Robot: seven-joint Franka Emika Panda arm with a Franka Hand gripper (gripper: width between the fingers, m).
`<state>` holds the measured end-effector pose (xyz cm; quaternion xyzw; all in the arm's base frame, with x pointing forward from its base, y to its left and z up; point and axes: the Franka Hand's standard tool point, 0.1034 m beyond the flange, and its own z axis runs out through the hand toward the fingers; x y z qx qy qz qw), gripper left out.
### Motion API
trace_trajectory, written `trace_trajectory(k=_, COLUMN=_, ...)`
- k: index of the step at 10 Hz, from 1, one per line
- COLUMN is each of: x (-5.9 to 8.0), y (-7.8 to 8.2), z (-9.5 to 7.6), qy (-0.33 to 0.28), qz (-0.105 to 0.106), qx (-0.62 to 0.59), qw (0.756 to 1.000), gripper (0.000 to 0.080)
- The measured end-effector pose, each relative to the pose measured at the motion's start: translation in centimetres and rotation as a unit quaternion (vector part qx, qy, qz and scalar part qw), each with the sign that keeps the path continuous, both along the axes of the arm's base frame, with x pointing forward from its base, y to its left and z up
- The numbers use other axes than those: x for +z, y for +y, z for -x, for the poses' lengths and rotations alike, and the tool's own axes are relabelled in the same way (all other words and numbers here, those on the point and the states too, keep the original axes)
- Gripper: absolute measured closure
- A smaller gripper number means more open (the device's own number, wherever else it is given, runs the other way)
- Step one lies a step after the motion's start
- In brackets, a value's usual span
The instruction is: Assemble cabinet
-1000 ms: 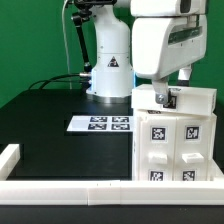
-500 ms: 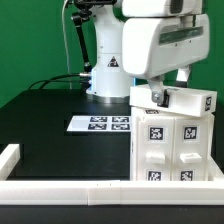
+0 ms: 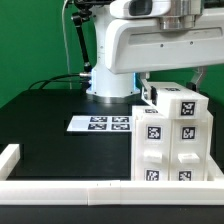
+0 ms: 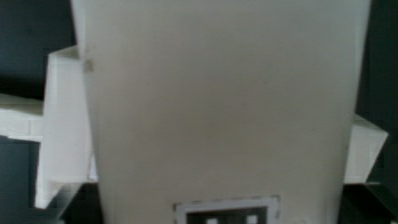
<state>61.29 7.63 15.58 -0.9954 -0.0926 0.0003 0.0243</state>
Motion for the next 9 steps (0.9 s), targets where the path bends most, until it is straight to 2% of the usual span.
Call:
trace_trajectory(k=3, x=0.01, y=0.27, z=-0.01, qy=0.004, qz=0.000, qx=-0.100, qw=0.995, gripper=0.0243)
trace_trajectory(k=6, x=0.05, y=0.43, z=-0.05, qy=0.008, qz=-0.001, qx=-0.204, qw=0.979, gripper=0.0243)
trace_trajectory(k=8, x=0.12, y=0.74, z=-0.06, qy=0.009, qz=-0.002, qx=-0.292, qw=0.956, gripper=0.0243)
trace_trajectory(k=9, x=0.11, y=1.14, z=0.23, qy=0.008, qz=-0.004, qx=-0.356, qw=0.935, gripper=0.0243)
